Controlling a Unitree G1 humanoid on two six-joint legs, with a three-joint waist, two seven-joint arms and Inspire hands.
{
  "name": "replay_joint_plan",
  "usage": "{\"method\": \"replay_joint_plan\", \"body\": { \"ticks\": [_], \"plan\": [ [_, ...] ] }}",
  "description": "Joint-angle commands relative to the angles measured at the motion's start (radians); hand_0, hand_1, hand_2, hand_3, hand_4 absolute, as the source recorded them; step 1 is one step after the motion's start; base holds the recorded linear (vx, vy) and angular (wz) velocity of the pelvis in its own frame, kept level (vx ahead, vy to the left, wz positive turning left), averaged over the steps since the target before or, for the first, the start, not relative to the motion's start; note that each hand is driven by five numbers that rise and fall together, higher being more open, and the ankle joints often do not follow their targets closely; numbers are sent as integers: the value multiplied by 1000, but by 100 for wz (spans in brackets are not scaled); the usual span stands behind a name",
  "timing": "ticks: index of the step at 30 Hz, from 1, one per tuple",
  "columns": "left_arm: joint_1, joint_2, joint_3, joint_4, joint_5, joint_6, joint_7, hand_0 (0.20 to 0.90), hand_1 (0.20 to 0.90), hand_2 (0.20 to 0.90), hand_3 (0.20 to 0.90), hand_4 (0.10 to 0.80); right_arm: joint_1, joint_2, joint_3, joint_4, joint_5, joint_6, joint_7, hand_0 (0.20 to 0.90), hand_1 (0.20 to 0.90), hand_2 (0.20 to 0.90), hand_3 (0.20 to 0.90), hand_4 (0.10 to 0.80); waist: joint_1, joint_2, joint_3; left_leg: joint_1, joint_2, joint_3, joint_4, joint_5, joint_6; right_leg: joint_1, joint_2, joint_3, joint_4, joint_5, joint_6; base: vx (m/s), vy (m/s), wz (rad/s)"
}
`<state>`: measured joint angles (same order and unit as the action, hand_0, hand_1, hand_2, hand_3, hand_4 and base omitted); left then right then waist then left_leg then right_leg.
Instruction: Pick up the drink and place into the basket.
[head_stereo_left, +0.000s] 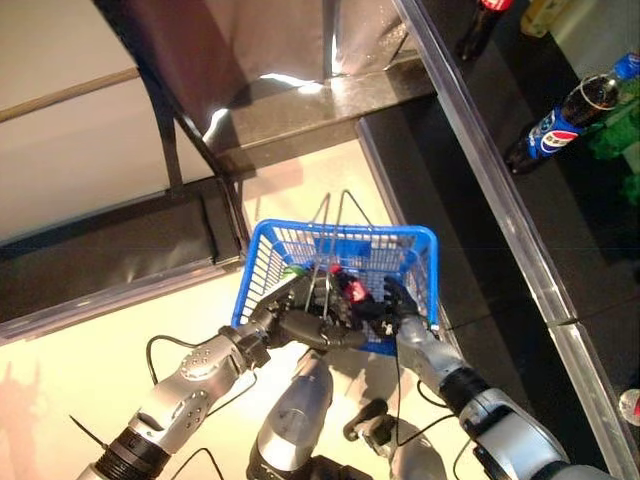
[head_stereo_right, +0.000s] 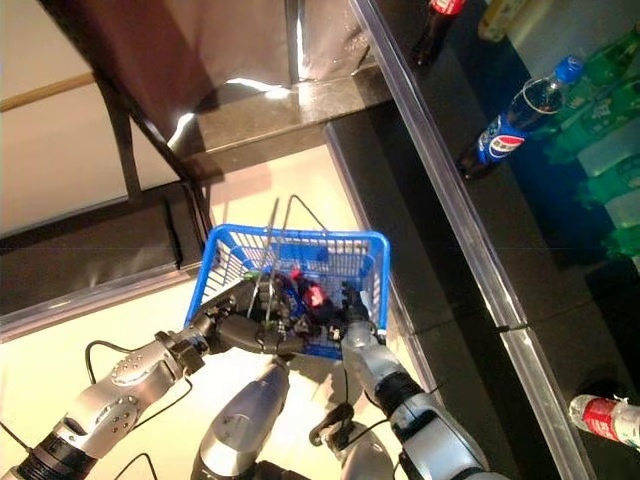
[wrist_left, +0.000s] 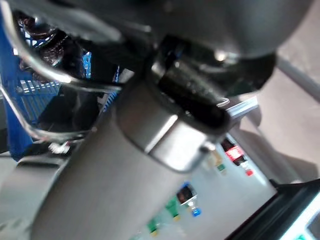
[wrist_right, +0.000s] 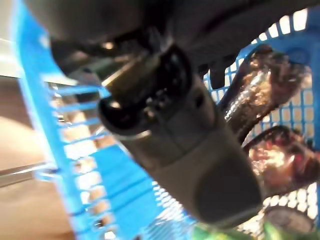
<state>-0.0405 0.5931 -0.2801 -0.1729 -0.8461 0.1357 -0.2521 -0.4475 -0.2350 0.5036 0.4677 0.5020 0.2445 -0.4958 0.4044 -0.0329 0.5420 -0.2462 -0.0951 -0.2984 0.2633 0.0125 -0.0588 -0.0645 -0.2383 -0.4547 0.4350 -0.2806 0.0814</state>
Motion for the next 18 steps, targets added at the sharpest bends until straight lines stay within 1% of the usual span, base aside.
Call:
{"method": "replay_joint_plan", "body": {
  "ticks": [1, 5, 8, 10, 11, 13, 14, 15, 18],
  "plan": [
    [-130, -133, 188, -435, -122, -405, -99, 300, 300, 300, 200, 100, 1, -66, -46, -167, -76, -2, -53, 900, 900, 900, 900, 800, -39, 28, -58, 61, 13, 34, -24, -13, 36, -1, 4, 34, -20, 139, -5, 32, -3, -16],
    [-43, -146, 238, -436, -134, -384, -97, 300, 300, 300, 200, 100, 109, -103, -115, -371, -103, -15, -25, 900, 900, 900, 900, 800, -51, 6, -78, 85, 22, 41, -45, -14, 35, 22, 20, 46, -62, 152, 5, 50, -36, -14],
    [16, -163, 267, -430, -225, -343, -90, 300, 300, 300, 200, 100, 181, -131, -148, -503, -114, -12, -4, 900, 900, 900, 900, 800, -60, -10, -100, 105, 29, 48, -68, -13, 35, 41, 31, 55, -95, 171, 17, 49, -58, -7],
    [35, -181, 264, -390, -254, -349, -65, 300, 300, 300, 200, 100, 217, -146, -158, -556, -100, -36, 37, 900, 900, 900, 900, 800, -80, -22, -117, 121, 37, 63, -80, -14, 36, 50, 42, 72, -113, 179, 23, 48, -22, -9],
    [28, -193, 263, -351, -253, -358, -54, 300, 300, 300, 200, 100, 226, -154, -154, -578, -75, -39, 62, 900, 900, 900, 900, 800, -97, -26, -131, 126, 42, 70, -85, -10, 35, 54, 47, 80, -123, 182, 22, 75, 28, -19],
    [13, -217, 269, -262, -298, -367, -44, 300, 300, 300, 200, 100, 254, -164, -150, -623, -25, -51, 112, 900, 900, 900, 900, 800, -123, -30, -160, 144, 50, 90, -87, -14, 32, 67, 53, 99, -134, 177, 18, 114, 49, -23],
    [24, -234, 277, -205, -294, -378, -38, 300, 300, 300, 200, 100, 279, -167, -151, -656, -5, -55, 139, 900, 900, 900, 900, 800, -139, -30, -186, 161, 56, 103, -89, -20, 30, 78, 55, 112, -144, 178, 19, 108, 38, -29],
    [28, -238, 278, -198, -288, -379, -34, 300, 300, 300, 200, 100, 285, -168, -152, -663, 1, -55, 144, 900, 900, 900, 900, 800, -140, -30, -192, 166, 58, 106, -91, -21, 30, 81, 56, 115, -147, 178, 20, 109, 20, -38],
    [79, -249, 280, -156, -250, -395, -13, 300, 300, 300, 200, 100, 334, -178, -167, -709, 47, -75, 195, 900, 900, 900, 900, 800, -152, -30, -232, 189, 66, 120, -99, -26, 29, 103, 59, 129, -175, 182, 23, 76, -15, -23]
  ]
}}
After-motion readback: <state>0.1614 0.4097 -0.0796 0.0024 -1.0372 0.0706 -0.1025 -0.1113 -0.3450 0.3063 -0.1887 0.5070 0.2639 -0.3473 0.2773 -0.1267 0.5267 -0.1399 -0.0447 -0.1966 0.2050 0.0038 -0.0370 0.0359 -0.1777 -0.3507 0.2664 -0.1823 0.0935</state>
